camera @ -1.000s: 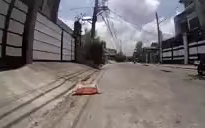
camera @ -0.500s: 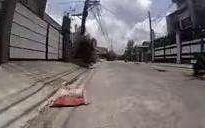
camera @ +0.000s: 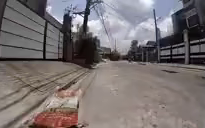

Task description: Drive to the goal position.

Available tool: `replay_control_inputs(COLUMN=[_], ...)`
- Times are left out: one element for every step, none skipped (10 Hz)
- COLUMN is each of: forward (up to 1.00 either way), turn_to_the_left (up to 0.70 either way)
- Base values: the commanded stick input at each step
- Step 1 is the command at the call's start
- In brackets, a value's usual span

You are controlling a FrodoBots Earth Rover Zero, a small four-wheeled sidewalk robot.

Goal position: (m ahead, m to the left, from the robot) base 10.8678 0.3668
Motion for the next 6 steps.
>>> replay_control_inputs(forward=[1.00,1.00,1.00,1.00,1.00,1.00], turn_to_the_left=[0.00,0.00,0.00,0.00,0.00,0.00])
